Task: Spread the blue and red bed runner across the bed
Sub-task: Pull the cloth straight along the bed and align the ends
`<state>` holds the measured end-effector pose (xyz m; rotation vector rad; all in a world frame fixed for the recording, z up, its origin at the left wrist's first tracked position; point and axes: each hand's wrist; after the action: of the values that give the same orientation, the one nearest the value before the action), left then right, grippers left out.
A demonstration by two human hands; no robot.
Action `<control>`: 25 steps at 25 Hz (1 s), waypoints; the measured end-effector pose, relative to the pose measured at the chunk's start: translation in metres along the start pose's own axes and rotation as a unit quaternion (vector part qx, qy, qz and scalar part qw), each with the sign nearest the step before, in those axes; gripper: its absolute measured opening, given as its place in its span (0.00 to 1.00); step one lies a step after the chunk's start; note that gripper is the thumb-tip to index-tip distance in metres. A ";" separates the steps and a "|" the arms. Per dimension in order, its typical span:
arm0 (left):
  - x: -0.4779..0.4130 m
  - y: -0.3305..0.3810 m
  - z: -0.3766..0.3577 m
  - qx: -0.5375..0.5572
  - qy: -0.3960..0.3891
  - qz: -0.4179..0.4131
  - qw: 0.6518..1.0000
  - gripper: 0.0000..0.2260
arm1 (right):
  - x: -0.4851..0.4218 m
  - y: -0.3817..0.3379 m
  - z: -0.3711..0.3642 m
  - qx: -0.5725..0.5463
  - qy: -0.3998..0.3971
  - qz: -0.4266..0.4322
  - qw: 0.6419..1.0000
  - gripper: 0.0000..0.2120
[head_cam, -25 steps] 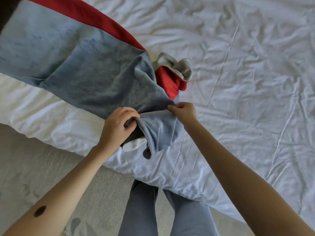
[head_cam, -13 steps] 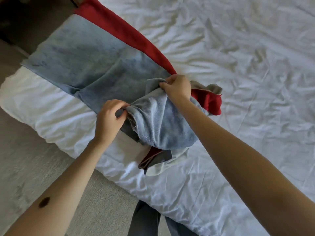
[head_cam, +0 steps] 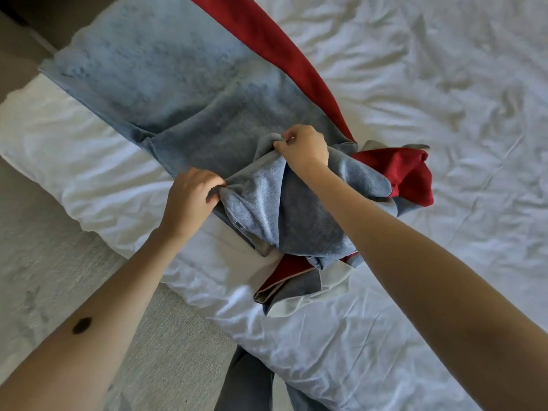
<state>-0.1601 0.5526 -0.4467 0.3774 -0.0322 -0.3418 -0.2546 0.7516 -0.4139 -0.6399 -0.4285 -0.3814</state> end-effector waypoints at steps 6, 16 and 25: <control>0.002 0.042 0.004 0.017 0.065 -0.002 0.998 0.18 | 0.017 0.047 0.048 -0.034 0.037 0.056 0.997 0.08; 0.010 0.222 -0.056 0.023 -0.029 -0.141 0.989 0.14 | 0.052 0.203 0.104 0.020 0.096 0.028 0.995 0.08; -0.014 0.196 -0.035 0.026 0.047 -0.054 0.997 0.03 | 0.044 0.196 0.086 0.040 0.082 0.041 0.995 0.07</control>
<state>-0.1067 0.7409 -0.4069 0.4469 0.0721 -0.4305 -0.1490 0.9422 -0.4255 -0.5416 -0.2596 -0.3343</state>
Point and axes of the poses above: each hand's wrist, its own x-axis away from the middle knuckle, its own z-axis out of the back of the hand, y = z × x, and after that the axes turned 10 degrees about -z, right-handed
